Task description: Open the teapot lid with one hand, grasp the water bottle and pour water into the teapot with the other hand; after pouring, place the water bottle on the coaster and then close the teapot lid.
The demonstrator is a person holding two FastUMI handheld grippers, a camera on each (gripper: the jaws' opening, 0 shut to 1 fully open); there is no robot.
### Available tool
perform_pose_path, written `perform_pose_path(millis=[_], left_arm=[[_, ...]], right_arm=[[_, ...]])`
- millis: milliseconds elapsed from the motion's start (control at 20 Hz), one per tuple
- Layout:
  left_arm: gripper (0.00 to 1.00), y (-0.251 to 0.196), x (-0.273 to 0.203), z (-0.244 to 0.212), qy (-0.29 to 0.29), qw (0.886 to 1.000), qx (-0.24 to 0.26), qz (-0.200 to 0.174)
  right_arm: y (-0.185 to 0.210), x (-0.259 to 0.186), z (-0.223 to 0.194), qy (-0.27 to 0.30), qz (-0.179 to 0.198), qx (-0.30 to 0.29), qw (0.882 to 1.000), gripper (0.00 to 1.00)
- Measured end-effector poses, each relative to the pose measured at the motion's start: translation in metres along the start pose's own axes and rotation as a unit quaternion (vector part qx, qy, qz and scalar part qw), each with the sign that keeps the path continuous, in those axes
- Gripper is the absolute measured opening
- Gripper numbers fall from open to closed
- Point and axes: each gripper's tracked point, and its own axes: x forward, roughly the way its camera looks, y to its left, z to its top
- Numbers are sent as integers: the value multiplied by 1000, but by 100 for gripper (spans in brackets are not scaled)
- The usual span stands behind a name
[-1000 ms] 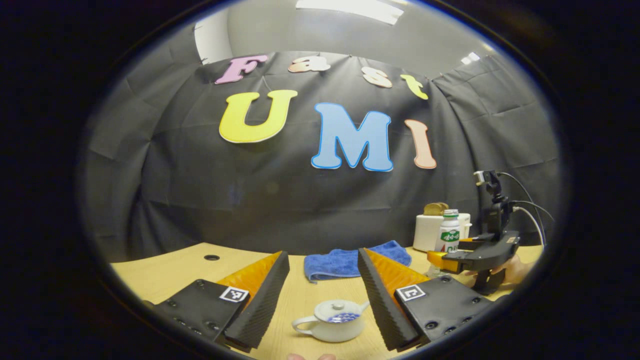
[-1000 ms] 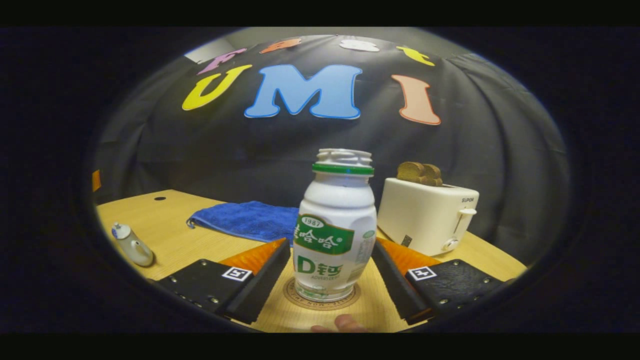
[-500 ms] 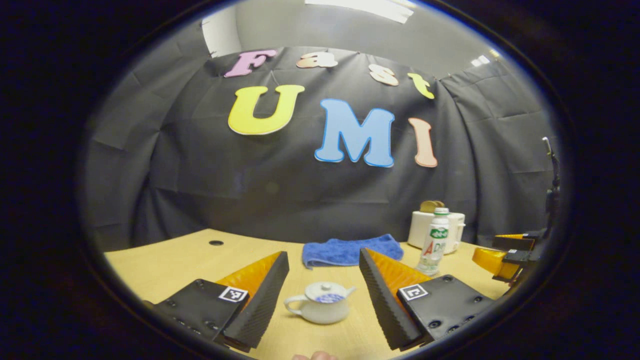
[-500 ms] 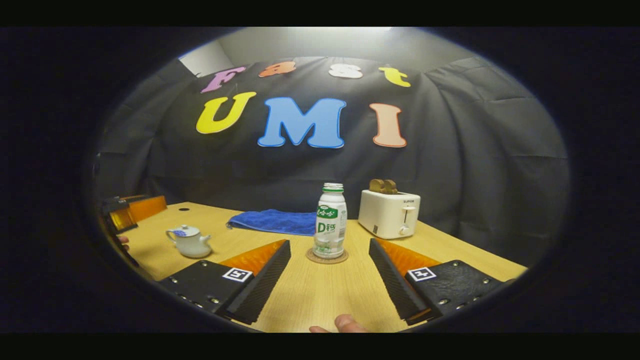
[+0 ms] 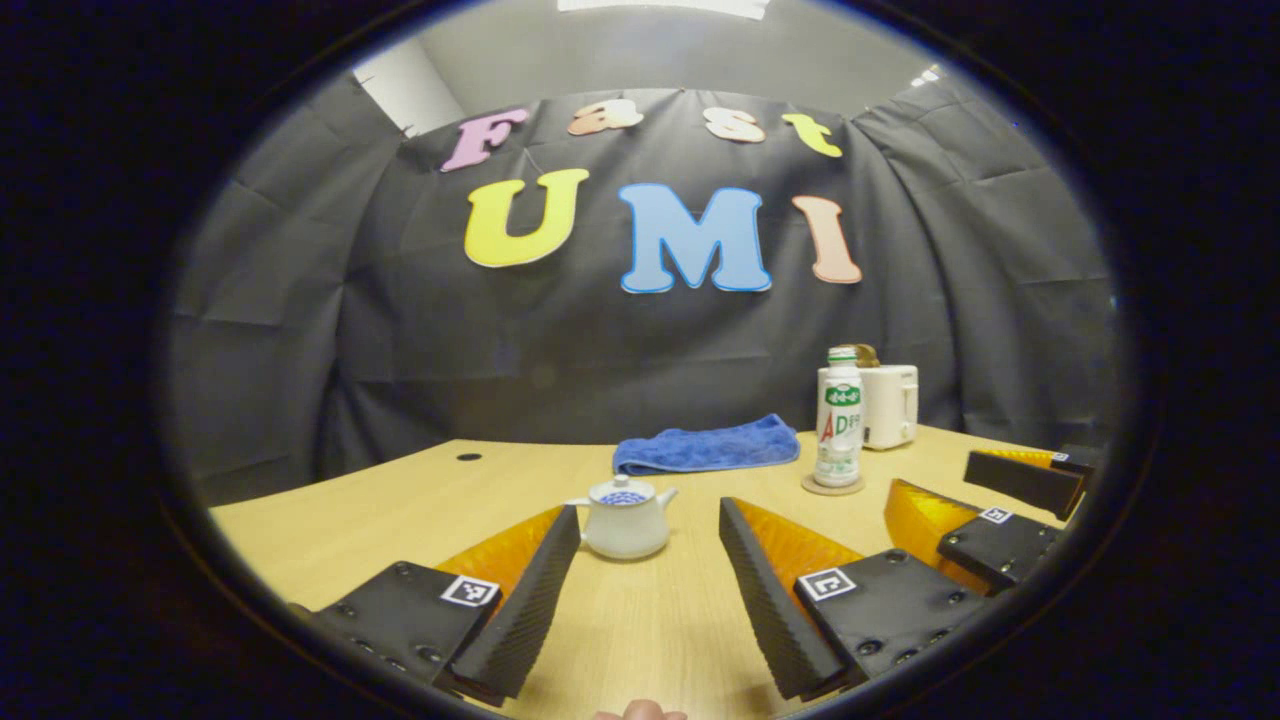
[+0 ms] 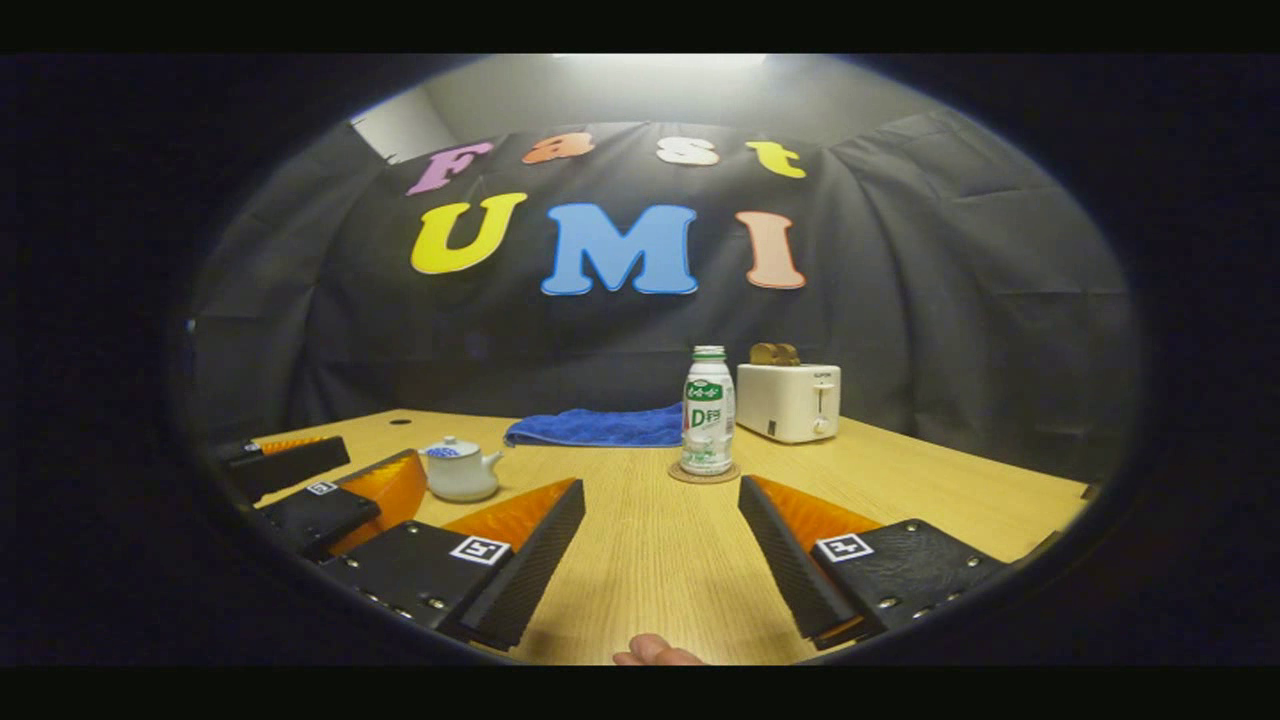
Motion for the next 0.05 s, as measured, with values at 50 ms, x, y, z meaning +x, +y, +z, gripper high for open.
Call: perform_pose_path(millis=[50], left_arm=[[87, 1, -4, 3, 0, 1000, -3, -4]], right_arm=[[4, -7, 2, -1, 14, 1, 1000, 98]])
